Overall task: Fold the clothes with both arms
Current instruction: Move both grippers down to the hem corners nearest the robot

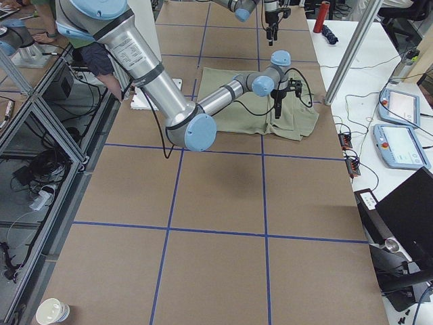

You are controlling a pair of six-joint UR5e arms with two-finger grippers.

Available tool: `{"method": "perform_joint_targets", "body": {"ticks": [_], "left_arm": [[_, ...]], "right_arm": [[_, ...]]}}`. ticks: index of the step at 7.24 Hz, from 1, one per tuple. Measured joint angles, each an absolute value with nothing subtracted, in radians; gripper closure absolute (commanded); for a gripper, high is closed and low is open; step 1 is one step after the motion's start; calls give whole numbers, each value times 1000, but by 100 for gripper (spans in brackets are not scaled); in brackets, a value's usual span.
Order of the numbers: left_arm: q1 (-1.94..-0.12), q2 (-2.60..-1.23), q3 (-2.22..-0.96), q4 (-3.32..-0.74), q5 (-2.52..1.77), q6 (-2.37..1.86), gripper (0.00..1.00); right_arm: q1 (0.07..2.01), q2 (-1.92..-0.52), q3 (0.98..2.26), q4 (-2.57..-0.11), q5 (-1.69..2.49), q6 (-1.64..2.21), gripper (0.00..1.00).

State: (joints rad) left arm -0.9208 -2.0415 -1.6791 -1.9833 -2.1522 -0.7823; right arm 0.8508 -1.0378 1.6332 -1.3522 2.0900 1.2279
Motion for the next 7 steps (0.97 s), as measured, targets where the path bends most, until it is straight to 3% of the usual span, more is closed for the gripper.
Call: {"method": "perform_joint_targets", "body": {"ticks": [2,3,5,7], "left_arm": [[-827,-1889,-1882,-2005,-2108,-981,2],[-758,-1802,-1952,-2088,-2052,-1107,3],[-595,-1631,-1988,-2351,-1881,-1340,12],[-441,-1557,-1975,-2443,-1709,-1489,15]], "right_arm": [[752,-1250,1952,-1347,2031,1474,0],[671,-1332,2048,-1305,1945,1575,0],[519,-1464,2103,-1121,1769,1711,0],[464,-1504,2107,-1070,1709,1754,0]]}}
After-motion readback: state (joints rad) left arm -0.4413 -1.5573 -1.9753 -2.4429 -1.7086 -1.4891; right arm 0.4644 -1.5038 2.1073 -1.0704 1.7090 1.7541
